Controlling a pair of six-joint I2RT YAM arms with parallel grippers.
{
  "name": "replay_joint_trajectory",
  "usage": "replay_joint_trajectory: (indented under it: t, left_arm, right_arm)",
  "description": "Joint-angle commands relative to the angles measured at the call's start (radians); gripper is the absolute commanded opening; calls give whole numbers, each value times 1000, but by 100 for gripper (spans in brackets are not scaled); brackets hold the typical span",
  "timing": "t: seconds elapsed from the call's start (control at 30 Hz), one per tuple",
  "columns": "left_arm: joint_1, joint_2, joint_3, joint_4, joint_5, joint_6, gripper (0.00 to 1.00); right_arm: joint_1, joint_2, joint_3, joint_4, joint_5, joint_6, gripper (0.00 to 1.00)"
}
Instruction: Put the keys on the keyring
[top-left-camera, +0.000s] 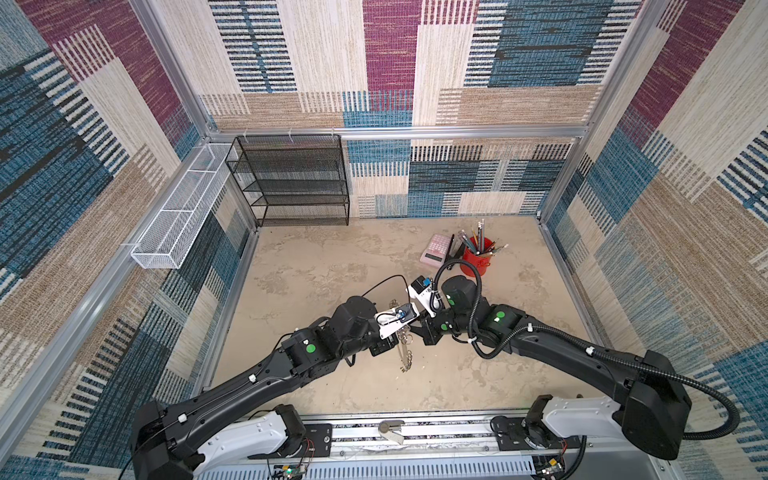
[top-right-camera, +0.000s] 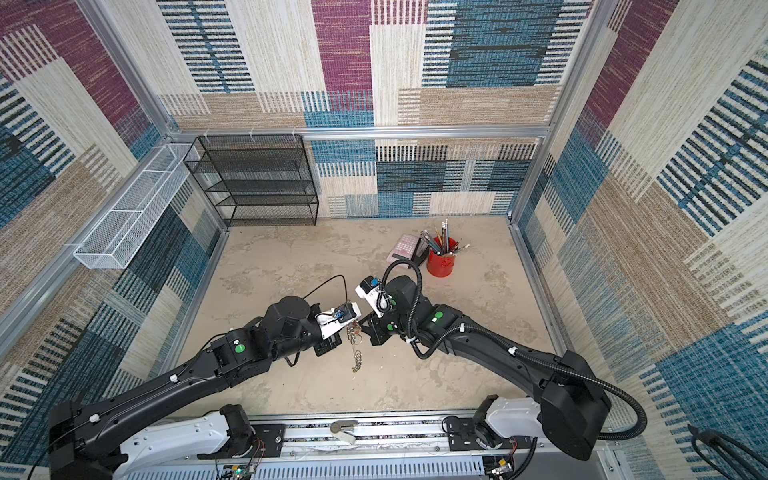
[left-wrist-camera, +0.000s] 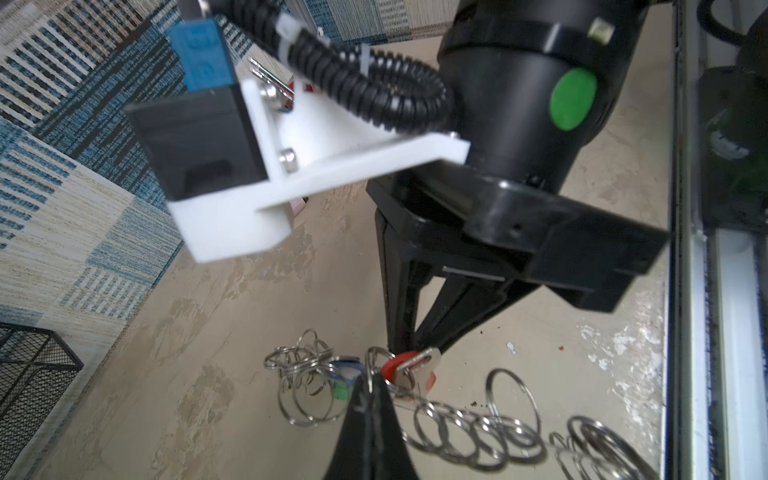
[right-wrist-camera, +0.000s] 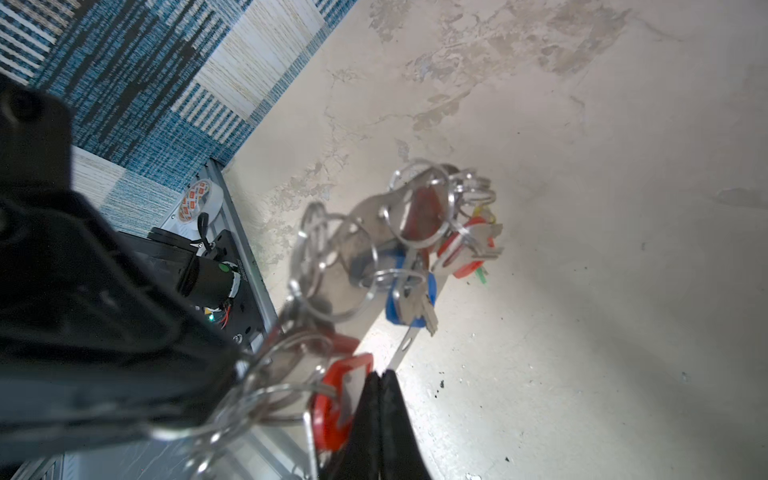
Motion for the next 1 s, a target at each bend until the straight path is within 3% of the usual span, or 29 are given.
replay_joint_trajectory:
  t: [0.0, 0.33, 0.73, 0.87, 0.97]
  left_arm:
    - [-3, 1, -9, 98, -7, -44, 0]
    - [-2, -64, -77, 148, -15, -83, 0]
    - [-1, -107, -132, 203, 19, -115, 0]
    - [-1, -117, -153, 252, 58, -147, 0]
    - [2, -128, -185, 324, 86, -189, 0]
  right_arm:
    - [1, -8, -7, 8, 17, 11, 0]
    - [-14, -35, -61, 53, 42, 50, 0]
    - [-114, -131, -106, 99, 23, 80, 0]
    - [-196, -195, -126, 136, -34, 78, 13]
    - [-232, -236, -129, 178, -79, 76, 30]
